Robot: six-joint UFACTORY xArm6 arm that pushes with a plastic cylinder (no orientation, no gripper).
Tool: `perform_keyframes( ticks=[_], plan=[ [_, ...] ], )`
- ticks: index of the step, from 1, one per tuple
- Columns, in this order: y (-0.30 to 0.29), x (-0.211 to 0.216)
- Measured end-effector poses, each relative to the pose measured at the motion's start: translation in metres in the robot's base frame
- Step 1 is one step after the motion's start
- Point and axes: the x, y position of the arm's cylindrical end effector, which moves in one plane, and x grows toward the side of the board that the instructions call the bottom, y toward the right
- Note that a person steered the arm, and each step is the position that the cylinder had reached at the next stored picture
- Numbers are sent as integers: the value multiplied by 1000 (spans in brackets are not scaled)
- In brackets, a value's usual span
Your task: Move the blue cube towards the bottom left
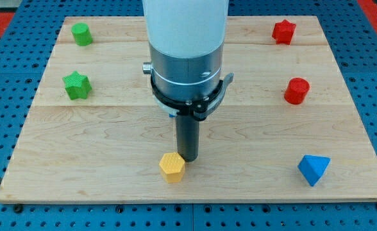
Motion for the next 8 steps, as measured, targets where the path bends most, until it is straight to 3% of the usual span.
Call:
perform_keyframes(
  ticks=[2, 3, 4, 5, 7, 8],
  plan=[
    [9, -106],
    [-11, -115],
    [23, -135],
    [16, -155],
    [-113, -81],
    [-115, -117]
  ],
)
